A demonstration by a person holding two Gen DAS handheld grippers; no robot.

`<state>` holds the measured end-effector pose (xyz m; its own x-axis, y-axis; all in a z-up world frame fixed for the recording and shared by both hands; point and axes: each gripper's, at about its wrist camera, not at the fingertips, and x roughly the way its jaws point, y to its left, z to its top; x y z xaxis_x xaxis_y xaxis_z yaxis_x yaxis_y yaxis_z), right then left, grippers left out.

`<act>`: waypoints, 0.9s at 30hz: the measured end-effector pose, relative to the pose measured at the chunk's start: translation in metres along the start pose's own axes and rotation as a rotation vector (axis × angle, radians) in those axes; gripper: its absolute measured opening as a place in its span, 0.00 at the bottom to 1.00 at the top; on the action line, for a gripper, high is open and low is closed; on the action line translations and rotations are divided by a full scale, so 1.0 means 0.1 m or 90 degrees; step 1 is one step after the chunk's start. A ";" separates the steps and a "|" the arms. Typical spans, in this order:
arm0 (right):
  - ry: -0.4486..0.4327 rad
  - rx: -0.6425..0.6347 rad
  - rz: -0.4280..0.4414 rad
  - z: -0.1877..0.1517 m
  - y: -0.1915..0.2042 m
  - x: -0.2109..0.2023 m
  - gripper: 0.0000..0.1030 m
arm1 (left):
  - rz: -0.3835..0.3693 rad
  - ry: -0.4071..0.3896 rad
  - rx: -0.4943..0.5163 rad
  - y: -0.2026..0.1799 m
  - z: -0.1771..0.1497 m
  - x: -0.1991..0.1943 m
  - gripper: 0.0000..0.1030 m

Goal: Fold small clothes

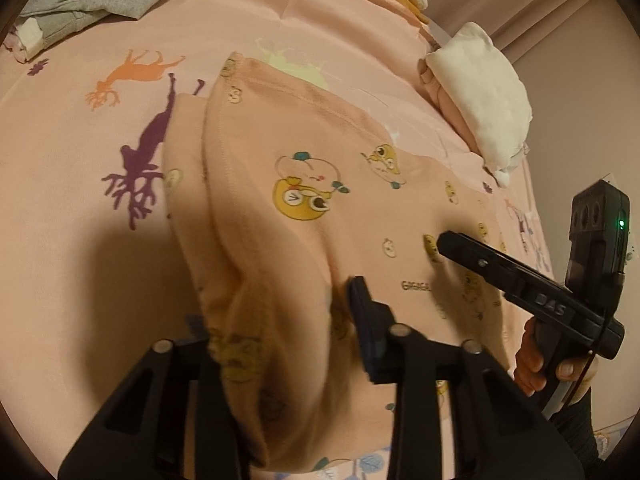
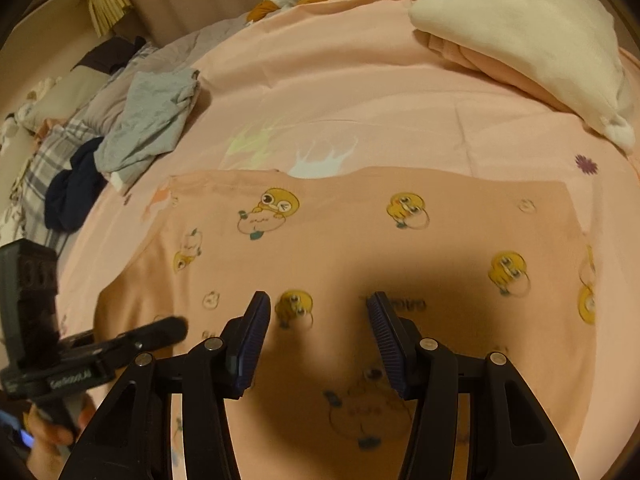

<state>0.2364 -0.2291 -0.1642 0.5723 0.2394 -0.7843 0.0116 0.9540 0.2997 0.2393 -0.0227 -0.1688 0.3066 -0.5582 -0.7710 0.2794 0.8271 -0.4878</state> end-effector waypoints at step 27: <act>0.045 -0.078 0.019 -0.50 0.29 -0.34 0.25 | 0.039 -0.004 0.007 -0.06 -0.01 0.01 0.22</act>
<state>0.1760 -0.2001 -0.1560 0.5120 0.2764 -0.8133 -0.1074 0.9600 0.2587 0.2373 -0.0283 -0.1672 0.3287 -0.5072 -0.7967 0.2695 0.8589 -0.4355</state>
